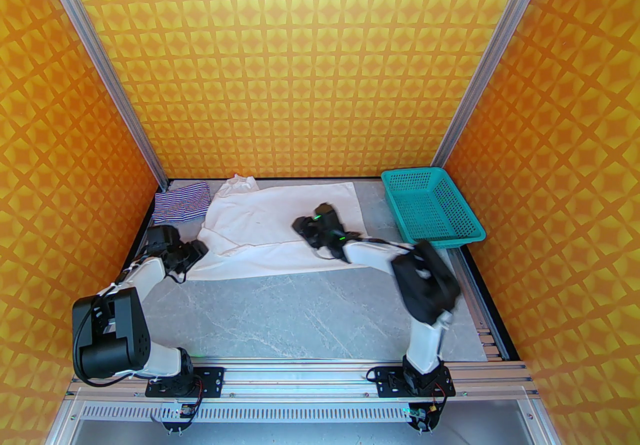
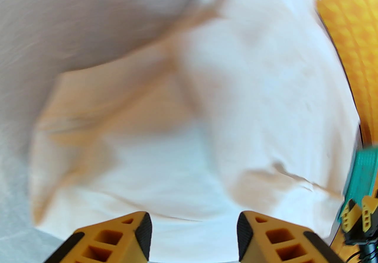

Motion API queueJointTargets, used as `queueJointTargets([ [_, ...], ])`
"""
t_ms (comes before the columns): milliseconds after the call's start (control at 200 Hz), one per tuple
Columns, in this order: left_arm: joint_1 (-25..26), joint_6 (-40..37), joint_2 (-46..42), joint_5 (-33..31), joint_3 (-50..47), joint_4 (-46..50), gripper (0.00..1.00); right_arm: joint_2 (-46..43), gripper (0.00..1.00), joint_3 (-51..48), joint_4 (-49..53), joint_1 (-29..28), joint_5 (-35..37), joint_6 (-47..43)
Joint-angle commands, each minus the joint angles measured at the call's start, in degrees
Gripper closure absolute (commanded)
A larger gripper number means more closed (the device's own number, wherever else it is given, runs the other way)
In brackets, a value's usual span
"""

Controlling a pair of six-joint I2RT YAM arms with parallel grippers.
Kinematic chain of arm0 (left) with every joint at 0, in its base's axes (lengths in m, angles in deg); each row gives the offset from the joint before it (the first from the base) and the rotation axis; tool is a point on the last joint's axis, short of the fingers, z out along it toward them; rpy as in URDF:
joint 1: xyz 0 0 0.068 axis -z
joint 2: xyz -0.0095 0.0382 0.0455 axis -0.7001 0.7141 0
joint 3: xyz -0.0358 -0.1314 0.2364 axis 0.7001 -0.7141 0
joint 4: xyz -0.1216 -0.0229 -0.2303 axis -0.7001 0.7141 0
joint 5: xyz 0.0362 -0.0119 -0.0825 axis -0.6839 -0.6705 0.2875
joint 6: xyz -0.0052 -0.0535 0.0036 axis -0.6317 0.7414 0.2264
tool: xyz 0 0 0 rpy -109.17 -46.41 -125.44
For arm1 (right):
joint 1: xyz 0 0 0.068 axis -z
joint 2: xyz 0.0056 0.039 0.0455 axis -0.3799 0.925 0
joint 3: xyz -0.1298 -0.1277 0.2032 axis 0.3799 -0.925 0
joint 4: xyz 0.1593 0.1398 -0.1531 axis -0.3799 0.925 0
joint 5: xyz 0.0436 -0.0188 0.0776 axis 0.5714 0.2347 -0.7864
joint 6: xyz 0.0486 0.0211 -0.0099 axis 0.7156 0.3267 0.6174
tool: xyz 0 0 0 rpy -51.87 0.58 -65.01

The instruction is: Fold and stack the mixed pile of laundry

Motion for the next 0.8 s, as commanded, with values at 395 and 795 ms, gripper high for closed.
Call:
queueJointTargets([
  [395,5.2,1.7,15.1,2.7,4.3,-5.5,0.53,1.4,0.56,-2.7,32.1,11.8,8.6,-25.5],
  [795,3.8,2.4,5.7,2.2,-6.1,0.1,0.53,-15.0,0.58,-21.6,33.9,12.0,6.6,-20.5],
])
